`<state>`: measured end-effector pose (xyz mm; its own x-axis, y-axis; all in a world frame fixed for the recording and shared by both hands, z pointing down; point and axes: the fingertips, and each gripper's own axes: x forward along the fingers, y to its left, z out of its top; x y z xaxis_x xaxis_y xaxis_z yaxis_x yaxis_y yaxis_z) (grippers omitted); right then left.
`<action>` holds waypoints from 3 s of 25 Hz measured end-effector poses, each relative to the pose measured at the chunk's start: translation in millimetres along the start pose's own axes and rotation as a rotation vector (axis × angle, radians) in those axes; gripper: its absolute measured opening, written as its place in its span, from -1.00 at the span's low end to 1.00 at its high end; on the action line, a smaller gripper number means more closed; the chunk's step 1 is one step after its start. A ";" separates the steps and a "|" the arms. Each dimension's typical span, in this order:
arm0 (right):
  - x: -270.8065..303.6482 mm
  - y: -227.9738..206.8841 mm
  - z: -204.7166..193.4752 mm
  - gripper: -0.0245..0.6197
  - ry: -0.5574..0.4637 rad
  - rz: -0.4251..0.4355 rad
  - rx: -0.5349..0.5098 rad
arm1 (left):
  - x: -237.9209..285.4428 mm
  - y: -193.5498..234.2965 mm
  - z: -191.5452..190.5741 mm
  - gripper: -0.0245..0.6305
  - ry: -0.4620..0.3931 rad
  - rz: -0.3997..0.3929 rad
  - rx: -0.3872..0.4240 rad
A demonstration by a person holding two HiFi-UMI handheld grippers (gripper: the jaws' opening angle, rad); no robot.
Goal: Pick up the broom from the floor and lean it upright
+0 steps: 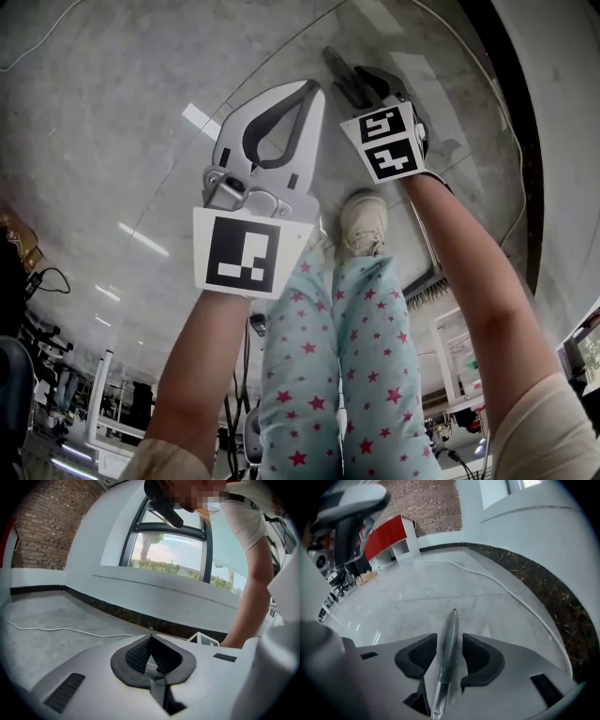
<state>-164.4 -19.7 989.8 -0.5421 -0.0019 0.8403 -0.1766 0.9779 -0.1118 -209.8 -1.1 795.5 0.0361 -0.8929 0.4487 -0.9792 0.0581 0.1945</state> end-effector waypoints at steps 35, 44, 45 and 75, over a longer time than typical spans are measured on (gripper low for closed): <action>-529.2 -45.8 250.9 -0.61 -0.677 -0.490 0.260 | -117.0 -140.4 371.0 -0.87 -0.141 -0.189 0.151; -625.8 -54.8 211.8 -0.61 -0.646 -0.704 0.349 | -141.5 -205.3 430.8 -0.87 -0.188 -0.344 0.195; -635.6 -58.4 208.9 -0.61 -0.648 -0.733 0.360 | -142.8 -209.6 436.0 -0.87 -0.191 -0.358 0.204; -769.6 -181.6 177.8 -0.61 -0.842 -1.040 0.698 | -100.9 -278.9 486.2 -0.87 -0.197 -0.380 0.310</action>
<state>138.9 -233.1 269.0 -0.1896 -0.9637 0.1878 -0.9797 0.1729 -0.1016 -37.5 -144.2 271.9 0.3909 -0.8941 0.2186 -0.9186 -0.3940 0.0312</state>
